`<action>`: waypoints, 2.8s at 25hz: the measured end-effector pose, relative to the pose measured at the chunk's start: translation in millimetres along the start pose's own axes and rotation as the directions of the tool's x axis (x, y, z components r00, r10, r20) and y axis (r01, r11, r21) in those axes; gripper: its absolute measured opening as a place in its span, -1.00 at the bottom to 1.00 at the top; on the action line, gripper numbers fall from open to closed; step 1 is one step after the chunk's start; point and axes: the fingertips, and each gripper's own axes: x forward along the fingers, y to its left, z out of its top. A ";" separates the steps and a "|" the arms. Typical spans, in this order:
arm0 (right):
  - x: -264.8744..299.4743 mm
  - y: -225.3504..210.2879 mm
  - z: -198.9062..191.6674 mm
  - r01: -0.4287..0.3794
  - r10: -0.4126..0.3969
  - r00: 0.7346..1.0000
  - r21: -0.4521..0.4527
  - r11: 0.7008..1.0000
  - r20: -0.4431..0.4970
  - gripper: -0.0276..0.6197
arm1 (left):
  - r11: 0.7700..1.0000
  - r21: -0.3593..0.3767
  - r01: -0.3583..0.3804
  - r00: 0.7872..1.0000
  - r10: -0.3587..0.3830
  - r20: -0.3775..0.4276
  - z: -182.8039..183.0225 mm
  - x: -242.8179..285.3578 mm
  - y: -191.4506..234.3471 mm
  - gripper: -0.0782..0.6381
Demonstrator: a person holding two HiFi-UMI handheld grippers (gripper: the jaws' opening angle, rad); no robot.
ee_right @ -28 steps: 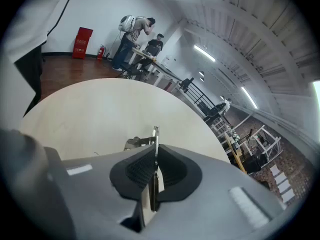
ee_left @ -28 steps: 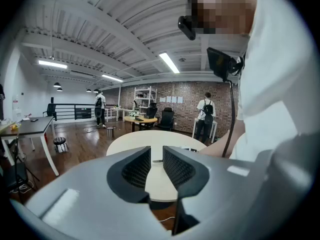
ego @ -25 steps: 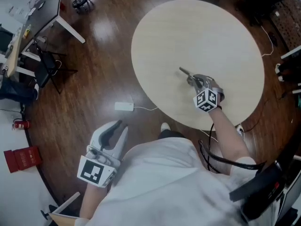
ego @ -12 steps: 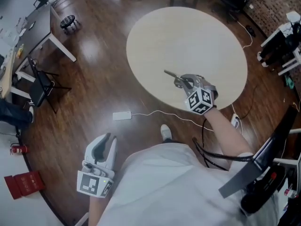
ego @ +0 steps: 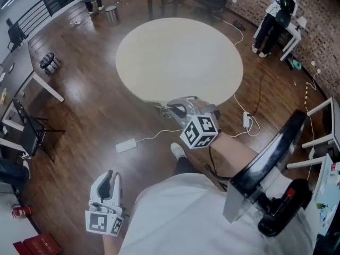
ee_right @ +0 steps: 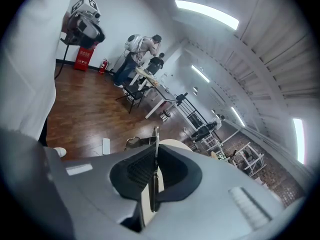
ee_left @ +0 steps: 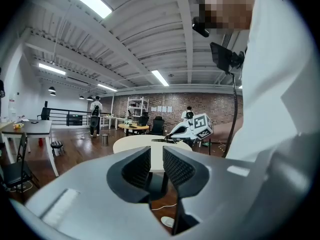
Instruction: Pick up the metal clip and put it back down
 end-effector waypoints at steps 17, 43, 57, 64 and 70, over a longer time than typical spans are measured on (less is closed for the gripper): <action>-56.2 49.5 56.1 -0.024 0.022 0.999 0.029 0.999 0.039 -0.90 | 0.998 -0.009 0.054 0.998 -0.054 0.026 -12.1 -33.6 -8.9 -0.61; 103.2 -87.9 -215.1 -0.031 0.033 0.986 0.020 0.999 -0.162 -0.90 | 0.999 -0.015 -0.046 0.998 0.045 -0.045 48.5 133.3 -18.1 -0.61; 190.5 -68.8 -297.7 -0.106 0.107 0.974 0.014 0.994 -0.201 -0.90 | 0.992 -0.040 -0.117 0.987 0.112 -0.113 62.5 195.0 -17.1 -0.61; 192.4 -38.5 -300.1 -0.180 0.188 0.971 0.065 0.982 -0.150 -0.69 | 0.992 -0.038 -0.120 0.986 0.115 -0.121 63.6 204.3 -19.5 -0.60; 190.9 -45.9 -288.7 -0.163 0.176 0.977 0.105 0.981 -0.124 -0.49 | 0.993 -0.035 -0.111 0.989 0.107 -0.106 64.0 198.4 -16.5 -0.60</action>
